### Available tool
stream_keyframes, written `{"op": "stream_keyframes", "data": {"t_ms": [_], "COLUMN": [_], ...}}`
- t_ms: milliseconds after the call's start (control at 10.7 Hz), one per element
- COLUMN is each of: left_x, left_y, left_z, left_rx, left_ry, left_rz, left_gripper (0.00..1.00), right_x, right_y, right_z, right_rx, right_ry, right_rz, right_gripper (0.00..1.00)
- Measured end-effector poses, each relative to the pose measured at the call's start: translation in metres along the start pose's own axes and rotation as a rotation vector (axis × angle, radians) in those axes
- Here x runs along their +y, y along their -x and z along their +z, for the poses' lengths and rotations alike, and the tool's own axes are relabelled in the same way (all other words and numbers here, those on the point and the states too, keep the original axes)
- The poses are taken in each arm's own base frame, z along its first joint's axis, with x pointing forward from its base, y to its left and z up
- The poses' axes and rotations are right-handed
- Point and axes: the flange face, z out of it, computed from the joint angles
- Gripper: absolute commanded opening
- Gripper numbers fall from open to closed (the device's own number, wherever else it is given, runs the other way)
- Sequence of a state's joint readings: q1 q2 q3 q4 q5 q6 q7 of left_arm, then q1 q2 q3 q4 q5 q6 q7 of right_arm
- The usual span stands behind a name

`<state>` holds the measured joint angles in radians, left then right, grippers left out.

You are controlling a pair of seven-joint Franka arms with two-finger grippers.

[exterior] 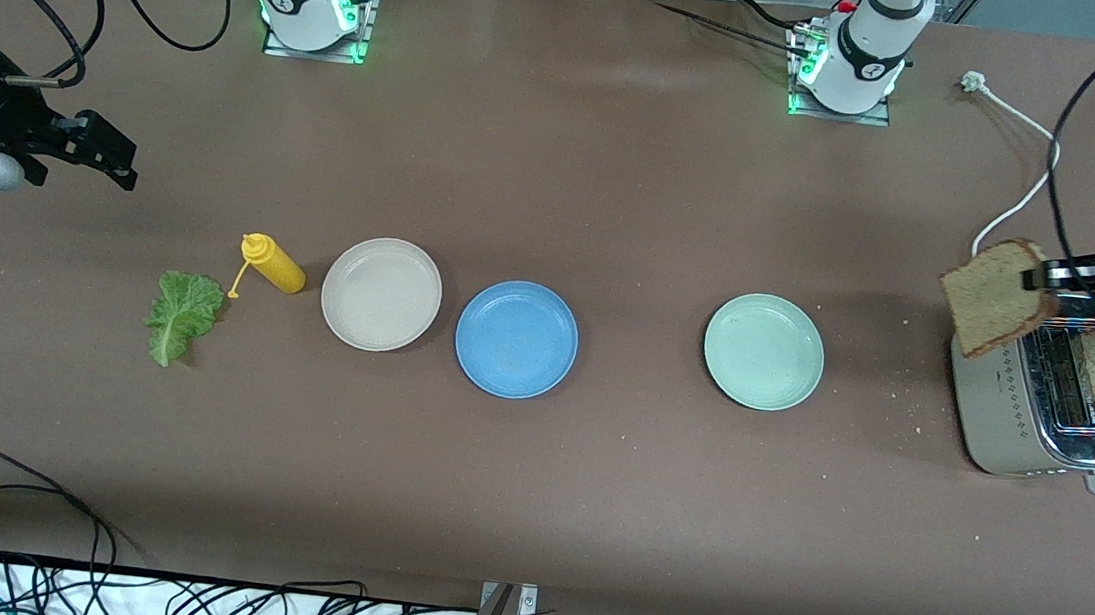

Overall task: Make sandwich in blue plate with both arms
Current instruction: 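Grasp the bread slice with the left gripper and carry it to the blue plate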

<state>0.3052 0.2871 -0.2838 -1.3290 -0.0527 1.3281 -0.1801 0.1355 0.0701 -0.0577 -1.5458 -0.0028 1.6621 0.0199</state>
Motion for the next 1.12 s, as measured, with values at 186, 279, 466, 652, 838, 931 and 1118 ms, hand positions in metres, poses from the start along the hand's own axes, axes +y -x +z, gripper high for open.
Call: {"op": "stream_keyframes", "data": {"t_ms": [186,279,466,652,838,931,1118], "left_x": [0.035,0.060,0.115,0.182,0.244,0.273,0.323], "left_y": [0.001,-0.001,-0.010,-0.019,-0.025,-0.027,-0.032], "left_z": [0.009,0.014,0.035,0.065,0.100,0.119,0.156], "left_rx": [-0.024,-0.025,-0.023,-0.013,0.018,0.027,0.058], "left_ry": [0.085,0.139,0.227,0.298,0.348,0.387,0.468], "left_rz": [-0.038,-0.062,-0.104,-0.142,-0.187,-0.209,-0.271], "left_gripper": [0.00,0.00,0.00,0.00,0.00,0.00,0.00], "right_x": [0.000,0.000,0.000,0.000,0.000,0.000,0.000], "right_y": [0.000,0.000,0.000,0.000,0.000,0.000,0.000], "right_z": [0.000,0.000,0.000,0.000,0.000,0.000,0.000], "right_rx": [0.000,0.000,0.000,0.000,0.000,0.000,0.000], "right_ry": [0.000,0.000,0.000,0.000,0.000,0.000,0.000], "right_rz": [0.000,0.000,0.000,0.000,0.000,0.000,0.000], "right_gripper": [1.00,1.00,1.00,1.00,1.00,1.00,1.00]}}
